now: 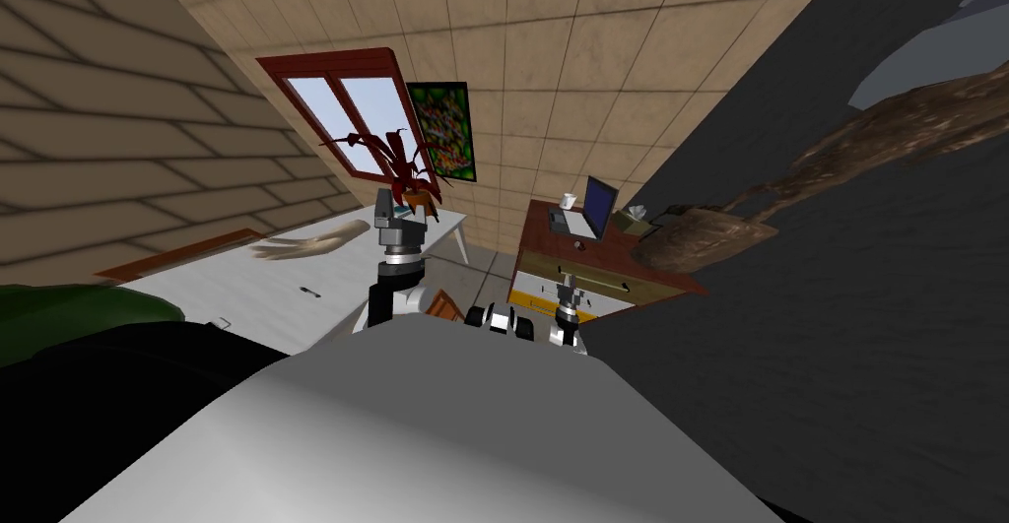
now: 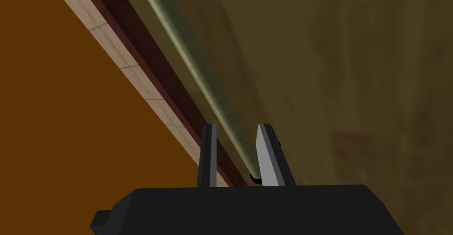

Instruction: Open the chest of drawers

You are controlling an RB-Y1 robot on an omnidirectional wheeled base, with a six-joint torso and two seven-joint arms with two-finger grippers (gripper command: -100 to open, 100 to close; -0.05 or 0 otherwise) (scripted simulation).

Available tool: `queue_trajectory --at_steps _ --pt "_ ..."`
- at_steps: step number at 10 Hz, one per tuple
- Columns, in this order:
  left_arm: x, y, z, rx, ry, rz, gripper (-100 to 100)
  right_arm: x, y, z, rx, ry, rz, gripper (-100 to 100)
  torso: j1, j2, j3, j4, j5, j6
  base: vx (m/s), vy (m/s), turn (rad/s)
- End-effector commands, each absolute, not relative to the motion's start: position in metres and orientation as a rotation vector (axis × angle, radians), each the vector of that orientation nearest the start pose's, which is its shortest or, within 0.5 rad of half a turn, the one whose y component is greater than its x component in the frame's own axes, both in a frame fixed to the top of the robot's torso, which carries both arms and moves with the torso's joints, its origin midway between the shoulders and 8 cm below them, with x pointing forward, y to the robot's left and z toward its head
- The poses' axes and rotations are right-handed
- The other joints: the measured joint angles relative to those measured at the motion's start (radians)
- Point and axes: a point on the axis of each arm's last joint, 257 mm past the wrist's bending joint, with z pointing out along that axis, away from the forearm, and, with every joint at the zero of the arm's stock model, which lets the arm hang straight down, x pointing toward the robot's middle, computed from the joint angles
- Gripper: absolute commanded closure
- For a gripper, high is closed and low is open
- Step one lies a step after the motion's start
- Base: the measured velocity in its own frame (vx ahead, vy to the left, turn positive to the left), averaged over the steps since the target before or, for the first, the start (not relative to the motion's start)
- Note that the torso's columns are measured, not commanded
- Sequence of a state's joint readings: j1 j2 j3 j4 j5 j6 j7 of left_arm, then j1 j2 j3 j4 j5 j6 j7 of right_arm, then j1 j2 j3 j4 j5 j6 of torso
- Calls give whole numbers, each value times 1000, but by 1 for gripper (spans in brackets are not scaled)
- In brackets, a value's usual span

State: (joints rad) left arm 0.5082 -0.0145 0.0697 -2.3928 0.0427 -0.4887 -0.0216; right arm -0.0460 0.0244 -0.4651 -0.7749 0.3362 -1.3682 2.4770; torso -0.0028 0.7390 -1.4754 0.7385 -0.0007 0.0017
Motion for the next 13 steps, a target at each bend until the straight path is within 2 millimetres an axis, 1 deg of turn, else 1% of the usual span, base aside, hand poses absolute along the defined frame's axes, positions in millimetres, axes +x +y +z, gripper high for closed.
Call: queue_trajectory --at_steps 1,4,6,7,8,11,12,13 --pt "315 302 70 -597 513 -1257 0 417 -313 -249 -541 913 -1108 100 2 5 3 1 1 1 -157 50 -55" --pt "315 302 70 -597 513 -1257 0 430 -320 -239 -545 908 -1098 100 2 7 3 5 3 1 -189 58 -50" --pt "315 302 70 -597 513 -1257 0 433 -322 -237 -546 907 -1096 100 3 5 2 6 5 2 -120 37 -25" --pt "315 302 70 -597 513 -1257 0 430 -319 -247 -556 931 -1088 100 3 4 1 8 6 2 -34 9 3" --pt "315 302 70 -597 513 -1257 0 431 -319 -245 -555 926 -1084 100 3 2 1 6 5 1 -104 7 -19" --pt "315 302 70 -597 513 -1257 0 433 -320 -235 -548 899 -1084 100 2 10 5 6 3 2 -215 20 -36" --pt "315 302 70 -597 513 -1257 0 431 -316 -245 -558 922 -1076 100 3 9 5 8 5 2 -104 19 -3" --pt "315 302 70 -597 513 -1257 0 431 -316 -244 -559 921 -1073 100 4 2 0 6 5 0 -149 35 -26"
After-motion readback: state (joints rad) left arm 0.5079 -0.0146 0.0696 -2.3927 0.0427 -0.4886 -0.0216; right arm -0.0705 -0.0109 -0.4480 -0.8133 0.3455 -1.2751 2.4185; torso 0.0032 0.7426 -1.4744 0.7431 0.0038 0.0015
